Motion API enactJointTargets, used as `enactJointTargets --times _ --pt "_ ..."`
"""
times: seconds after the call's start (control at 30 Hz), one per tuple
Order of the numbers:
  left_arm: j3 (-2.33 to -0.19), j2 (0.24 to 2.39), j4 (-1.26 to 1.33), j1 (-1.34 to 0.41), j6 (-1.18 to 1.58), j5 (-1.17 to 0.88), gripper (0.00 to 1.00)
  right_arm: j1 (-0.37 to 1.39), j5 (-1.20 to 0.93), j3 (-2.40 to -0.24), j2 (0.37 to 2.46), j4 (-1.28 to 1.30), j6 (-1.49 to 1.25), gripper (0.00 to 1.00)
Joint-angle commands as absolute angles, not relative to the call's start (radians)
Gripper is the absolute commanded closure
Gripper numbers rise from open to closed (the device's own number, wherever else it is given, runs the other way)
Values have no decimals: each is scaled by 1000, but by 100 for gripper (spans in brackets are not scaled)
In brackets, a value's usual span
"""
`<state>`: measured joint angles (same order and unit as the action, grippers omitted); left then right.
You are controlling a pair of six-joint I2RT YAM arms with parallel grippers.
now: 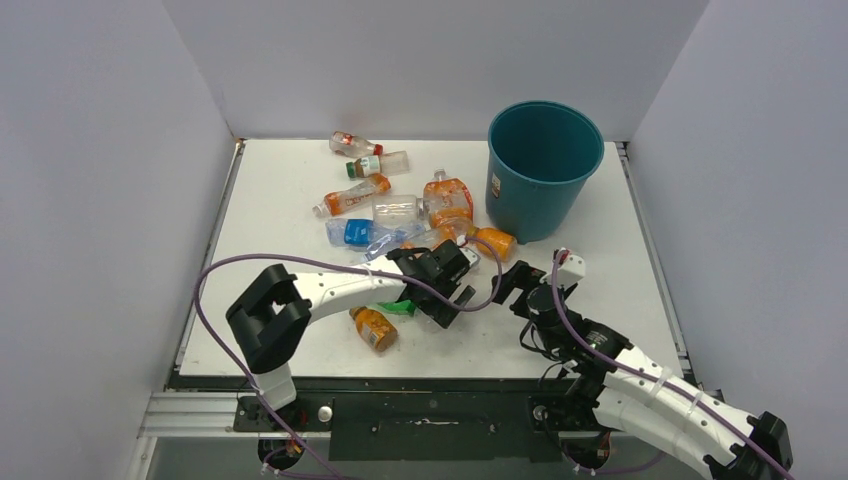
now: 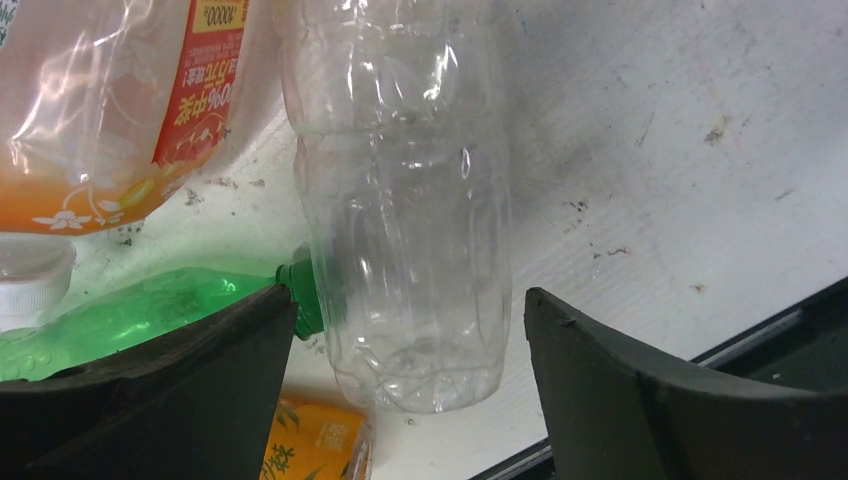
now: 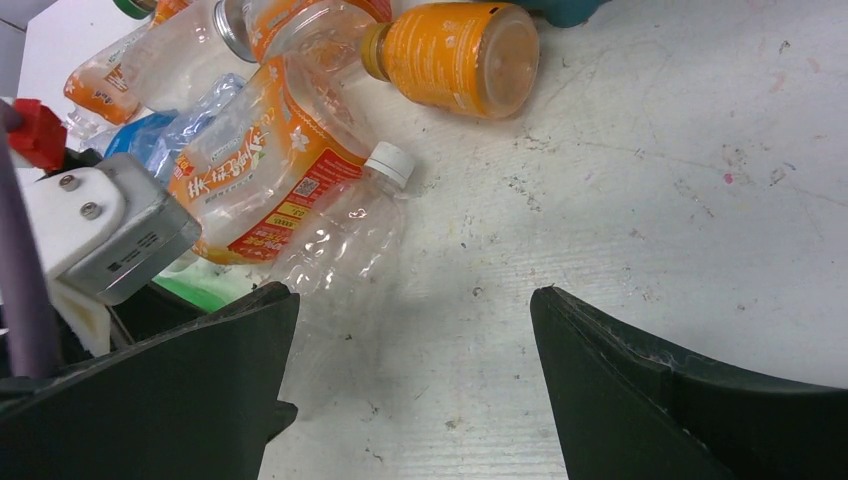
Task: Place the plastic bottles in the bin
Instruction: Pick up the plastic bottle at the center of the board.
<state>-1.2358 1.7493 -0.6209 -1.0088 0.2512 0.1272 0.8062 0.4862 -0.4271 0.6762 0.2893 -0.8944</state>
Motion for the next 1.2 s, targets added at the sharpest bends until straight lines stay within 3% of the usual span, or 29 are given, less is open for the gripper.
enactJointTargets --times 0.0,0.27,0.63,0.9,1.17 --pt "-1299 1785 -608 -1002 271 136 19 811 498 -426 654 273 -874 10" --pt "-1294 1829 -590 -1003 276 111 35 811 500 -443 610 290 -859 10" --pt "-1202 1746 -500 -1014 311 139 69 811 507 -550 542 383 -800 10" --pt "-1146 1491 -493 -1023 310 133 92 811 400 -686 582 406 -663 10" --pt "-1037 1061 -410 -1007 202 82 100 811 336 -899 668 344 -544 10"
